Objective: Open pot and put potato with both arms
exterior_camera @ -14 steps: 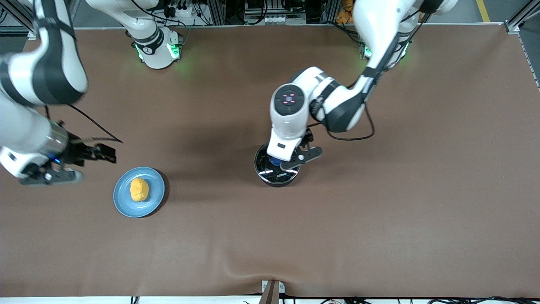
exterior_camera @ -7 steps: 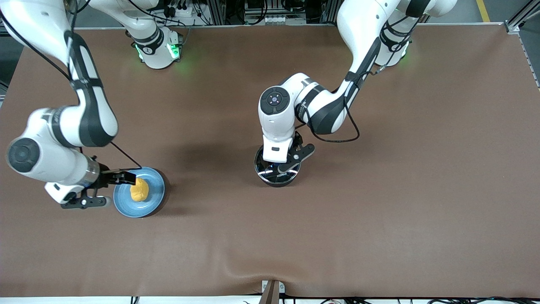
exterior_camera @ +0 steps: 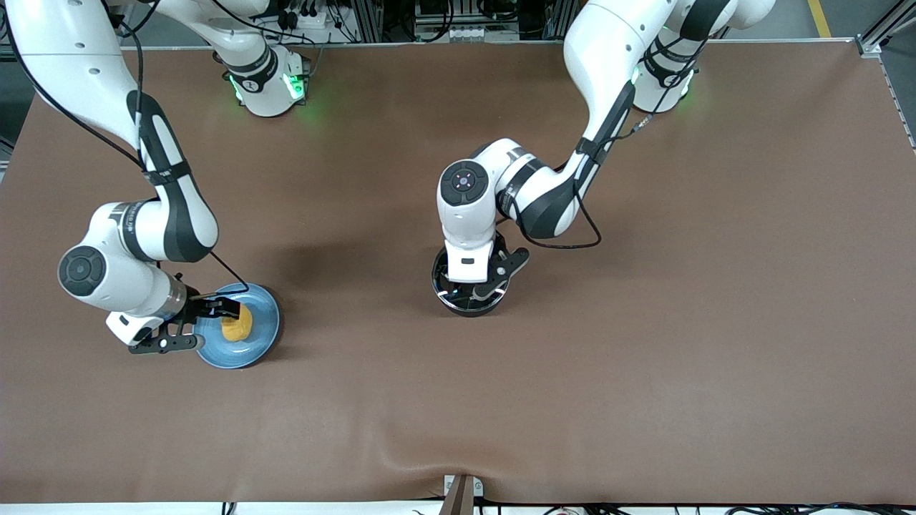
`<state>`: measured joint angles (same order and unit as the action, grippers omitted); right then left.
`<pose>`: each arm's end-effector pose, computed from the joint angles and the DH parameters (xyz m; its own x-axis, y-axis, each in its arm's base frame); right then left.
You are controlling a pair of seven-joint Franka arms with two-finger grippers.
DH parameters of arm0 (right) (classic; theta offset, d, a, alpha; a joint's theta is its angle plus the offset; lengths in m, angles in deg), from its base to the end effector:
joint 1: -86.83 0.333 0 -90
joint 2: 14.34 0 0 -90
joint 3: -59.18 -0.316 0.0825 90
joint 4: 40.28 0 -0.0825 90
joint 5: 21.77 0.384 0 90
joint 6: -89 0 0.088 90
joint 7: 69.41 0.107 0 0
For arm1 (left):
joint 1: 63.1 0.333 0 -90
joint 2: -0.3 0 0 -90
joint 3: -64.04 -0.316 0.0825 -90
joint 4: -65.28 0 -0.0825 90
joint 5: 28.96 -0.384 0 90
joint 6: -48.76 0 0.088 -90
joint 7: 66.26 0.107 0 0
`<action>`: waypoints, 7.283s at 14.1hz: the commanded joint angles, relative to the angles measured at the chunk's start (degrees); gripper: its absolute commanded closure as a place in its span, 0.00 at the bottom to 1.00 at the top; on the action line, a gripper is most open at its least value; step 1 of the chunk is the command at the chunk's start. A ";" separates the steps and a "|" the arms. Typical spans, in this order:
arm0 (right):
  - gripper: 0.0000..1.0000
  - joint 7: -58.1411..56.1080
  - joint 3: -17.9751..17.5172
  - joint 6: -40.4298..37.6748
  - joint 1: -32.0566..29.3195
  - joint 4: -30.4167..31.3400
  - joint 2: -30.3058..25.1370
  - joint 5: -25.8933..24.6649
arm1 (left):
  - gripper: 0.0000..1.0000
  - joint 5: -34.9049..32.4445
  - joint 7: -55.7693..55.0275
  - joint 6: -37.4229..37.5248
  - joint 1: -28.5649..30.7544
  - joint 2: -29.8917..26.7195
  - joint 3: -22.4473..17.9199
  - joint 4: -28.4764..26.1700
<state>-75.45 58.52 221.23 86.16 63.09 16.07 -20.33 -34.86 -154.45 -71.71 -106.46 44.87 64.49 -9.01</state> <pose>0.6505 -0.0001 0.2483 0.9959 0.0868 -0.0246 0.0861 -0.9959 -0.0267 0.5440 -0.5131 0.2828 0.7445 0.6621 0.0853 0.6629 -0.7483 0.0234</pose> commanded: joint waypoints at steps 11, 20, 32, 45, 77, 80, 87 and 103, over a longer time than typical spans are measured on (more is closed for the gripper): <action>0.90 -3.01 -0.66 5.94 -0.13 0.26 5.72 3.57 | 0.15 0.10 -0.66 0.58 0.03 0.08 1.49 1.08; 1.00 -2.39 -0.84 -15.91 -0.21 -5.69 -7.19 3.57 | 1.00 0.88 0.74 4.18 0.91 -3.60 1.58 1.08; 1.00 11.20 -0.92 -36.87 7.94 -19.95 -17.58 1.47 | 1.00 2.64 26.37 19.64 15.92 -21.18 1.58 -0.15; 1.00 40.40 -0.83 -23.35 34.49 -25.84 -3.09 -2.41 | 1.00 6.34 54.35 26.43 38.60 -24.88 1.66 -8.49; 0.24 52.01 -0.48 4.18 44.96 -27.07 19.34 -8.04 | 0.00 5.55 64.73 -24.03 40.55 -24.79 2.72 -49.20; 0.25 51.40 -0.83 -1.23 43.12 -27.07 14.96 -7.25 | 0.00 5.55 64.81 -20.36 40.81 -28.91 2.72 -47.36; 0.16 44.46 -0.84 -23.66 35.13 -27.07 -4.98 -1.29 | 0.00 5.46 64.81 11.79 41.69 -30.86 2.19 -24.09; 0.00 8.26 -0.31 -53.38 6.31 -27.16 -24.25 -1.45 | 0.00 3.08 76.15 31.08 45.21 -41.67 1.57 -10.26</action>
<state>-62.77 59.24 168.75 96.23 34.04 -6.42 -21.94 -30.48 -80.05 -42.00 -61.49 3.53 65.76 -20.08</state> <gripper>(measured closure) 0.000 0.000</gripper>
